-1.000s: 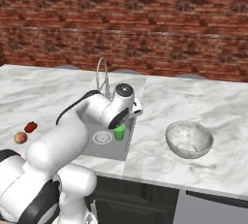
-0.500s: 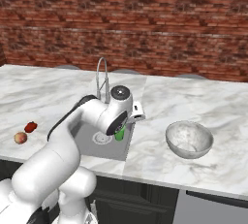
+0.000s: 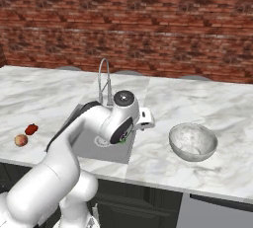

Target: Remove the peach and bell pepper from the sink. Then move the bowl and cup from the counter to the sink for washing.

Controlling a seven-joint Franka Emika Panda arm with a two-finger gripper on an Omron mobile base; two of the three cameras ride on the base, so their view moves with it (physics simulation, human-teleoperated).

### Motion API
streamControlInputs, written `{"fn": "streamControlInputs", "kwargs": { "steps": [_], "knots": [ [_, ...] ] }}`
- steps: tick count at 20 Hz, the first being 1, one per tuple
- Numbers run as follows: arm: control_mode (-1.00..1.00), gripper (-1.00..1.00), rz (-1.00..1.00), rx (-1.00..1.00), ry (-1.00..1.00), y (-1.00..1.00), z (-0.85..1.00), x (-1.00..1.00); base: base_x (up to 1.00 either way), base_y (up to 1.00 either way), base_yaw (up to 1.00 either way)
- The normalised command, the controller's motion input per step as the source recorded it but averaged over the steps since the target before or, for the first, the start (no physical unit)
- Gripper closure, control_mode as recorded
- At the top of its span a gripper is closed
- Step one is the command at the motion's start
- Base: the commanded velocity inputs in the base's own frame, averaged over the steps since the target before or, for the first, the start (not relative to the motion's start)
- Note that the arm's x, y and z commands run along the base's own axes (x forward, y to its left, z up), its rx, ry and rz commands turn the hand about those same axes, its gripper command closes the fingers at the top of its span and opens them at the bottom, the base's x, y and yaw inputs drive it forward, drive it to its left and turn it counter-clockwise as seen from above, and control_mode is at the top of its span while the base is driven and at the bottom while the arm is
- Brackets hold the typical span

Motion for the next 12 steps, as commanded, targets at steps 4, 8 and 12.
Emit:
{"fn": "streamControlInputs", "kwargs": {
  "steps": [4,8,12],
  "knots": [
    [-1.00,-1.00,-0.07,0.00,0.00,-0.34,0.17,-0.13,0.00,0.00,0.00],
    [-1.00,-1.00,-0.05,0.00,0.04,-0.36,0.15,-0.09,0.00,0.00,0.00],
    [-1.00,-1.00,-0.05,0.00,0.09,-0.33,0.11,-0.03,0.00,0.00,0.00]
  ]
}}
